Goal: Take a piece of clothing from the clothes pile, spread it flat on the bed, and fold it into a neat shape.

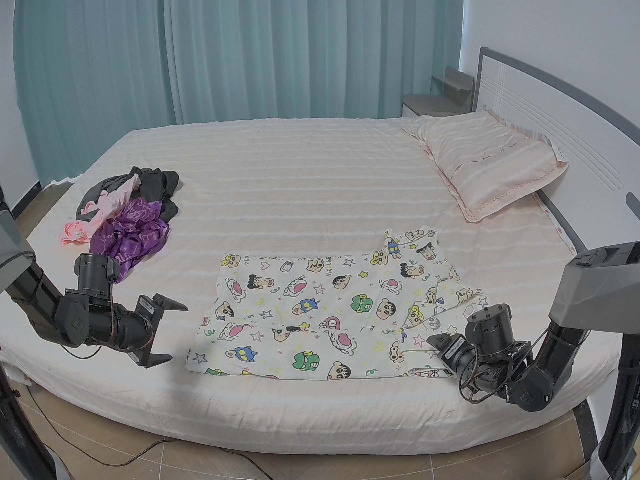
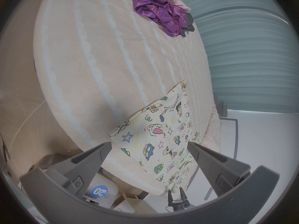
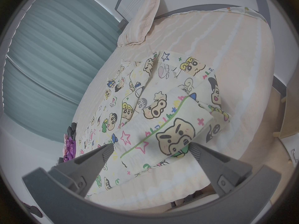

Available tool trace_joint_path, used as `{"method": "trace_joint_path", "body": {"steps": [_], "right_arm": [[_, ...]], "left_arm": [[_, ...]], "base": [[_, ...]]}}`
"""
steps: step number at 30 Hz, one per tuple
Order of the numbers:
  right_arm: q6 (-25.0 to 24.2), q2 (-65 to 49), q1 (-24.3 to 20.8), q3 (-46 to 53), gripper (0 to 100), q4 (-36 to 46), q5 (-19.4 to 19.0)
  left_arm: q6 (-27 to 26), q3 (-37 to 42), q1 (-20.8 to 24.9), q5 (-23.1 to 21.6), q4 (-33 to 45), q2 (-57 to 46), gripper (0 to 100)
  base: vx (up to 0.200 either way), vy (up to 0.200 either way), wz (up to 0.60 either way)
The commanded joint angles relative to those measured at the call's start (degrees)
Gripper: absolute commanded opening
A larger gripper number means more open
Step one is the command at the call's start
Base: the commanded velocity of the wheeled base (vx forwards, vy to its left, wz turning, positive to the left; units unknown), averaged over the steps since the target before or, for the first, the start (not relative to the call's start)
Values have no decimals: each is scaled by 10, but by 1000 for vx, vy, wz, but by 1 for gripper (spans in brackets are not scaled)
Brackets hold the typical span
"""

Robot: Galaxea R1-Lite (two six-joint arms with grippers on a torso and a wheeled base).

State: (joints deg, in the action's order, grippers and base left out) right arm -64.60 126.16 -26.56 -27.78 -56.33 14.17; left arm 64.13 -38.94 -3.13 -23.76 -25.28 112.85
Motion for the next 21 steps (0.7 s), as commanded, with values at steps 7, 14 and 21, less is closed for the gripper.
{"method": "trace_joint_path", "body": {"steps": [7,14,21], "right_arm": [[2,4,7,-2,0,1,0],[2,-1,5,12,0,1,0],[3,-36,-3,40,0,2,0]], "left_arm": [[0,-1,0,-1,0,1,100],[0,-1,0,-1,0,1,100],[0,-1,0,-1,0,1,100]], "base": [[0,0,0],[0,0,0],[0,0,0]]}}
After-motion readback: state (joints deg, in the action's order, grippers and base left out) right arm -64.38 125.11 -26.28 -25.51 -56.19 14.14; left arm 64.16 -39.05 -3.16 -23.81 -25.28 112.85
